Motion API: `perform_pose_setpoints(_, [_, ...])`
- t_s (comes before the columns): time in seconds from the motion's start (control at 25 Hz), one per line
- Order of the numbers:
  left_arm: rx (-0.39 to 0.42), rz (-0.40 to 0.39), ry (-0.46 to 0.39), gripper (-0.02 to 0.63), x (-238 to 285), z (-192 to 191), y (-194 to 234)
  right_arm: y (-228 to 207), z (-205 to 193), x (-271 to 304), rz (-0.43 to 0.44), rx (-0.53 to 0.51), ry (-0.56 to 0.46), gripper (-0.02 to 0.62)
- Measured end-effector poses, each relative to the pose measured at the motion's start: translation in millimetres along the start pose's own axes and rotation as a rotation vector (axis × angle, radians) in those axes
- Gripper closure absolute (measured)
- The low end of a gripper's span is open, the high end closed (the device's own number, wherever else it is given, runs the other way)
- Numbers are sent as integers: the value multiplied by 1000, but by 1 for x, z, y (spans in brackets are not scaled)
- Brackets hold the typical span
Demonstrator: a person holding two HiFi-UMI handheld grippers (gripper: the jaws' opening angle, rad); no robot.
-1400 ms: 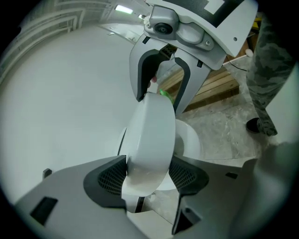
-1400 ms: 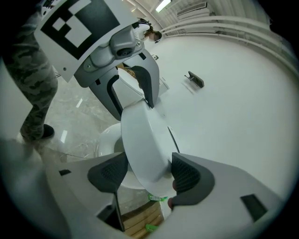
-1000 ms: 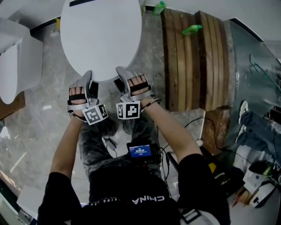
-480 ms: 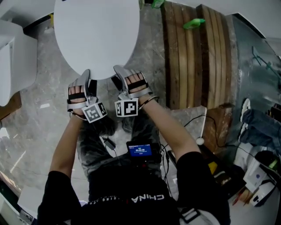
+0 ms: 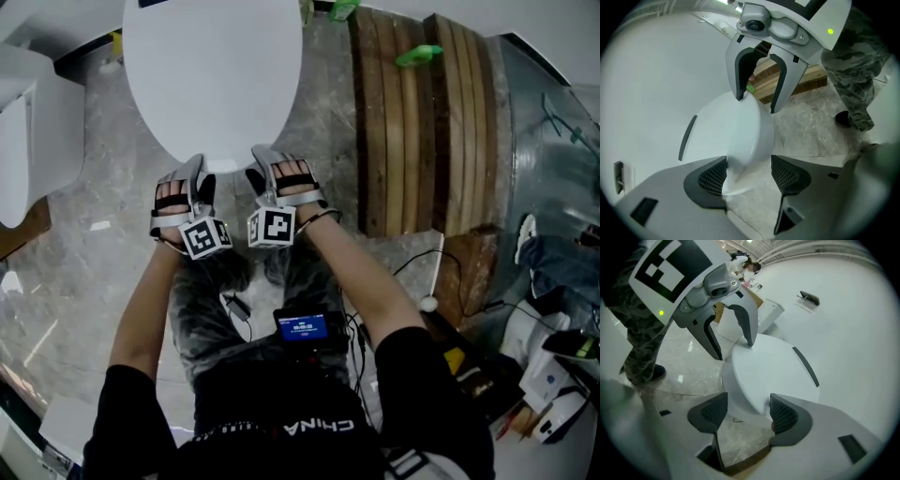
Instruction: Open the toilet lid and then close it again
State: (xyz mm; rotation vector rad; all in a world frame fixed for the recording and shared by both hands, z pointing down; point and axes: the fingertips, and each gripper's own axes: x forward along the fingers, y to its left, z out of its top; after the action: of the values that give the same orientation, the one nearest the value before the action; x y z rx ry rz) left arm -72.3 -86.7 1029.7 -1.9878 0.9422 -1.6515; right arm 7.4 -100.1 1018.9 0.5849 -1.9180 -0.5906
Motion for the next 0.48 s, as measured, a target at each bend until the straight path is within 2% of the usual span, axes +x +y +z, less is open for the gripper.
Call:
perform_pose_setpoints(0.16, [-37, -76, 20, 307, -12, -2, 6, -3, 2, -15, 65, 19, 27, 325])
perform_pose_setpoints(0.32, [-79, -101, 21, 318, -41, 5, 25, -18, 5, -43, 85, 23, 43, 364])
perform_pose_setpoints(0.36, [-96, -103, 26, 358, -50, 7, 32, -24, 7, -51, 83, 30, 48, 379])
perform_pose_setpoints(0.4, [-126, -116, 37, 507, -59, 10, 37, -32, 10, -59, 76, 41, 54, 399])
perform_pose_setpoints(0.44, [-167, -146, 54, 597, -67, 12, 38, -39, 13, -67, 68, 59, 59, 432])
perform_pose_setpoints(0.48, [-211, -188, 74, 597, -75, 13, 37, -47, 17, -74, 62, 81, 65, 473])
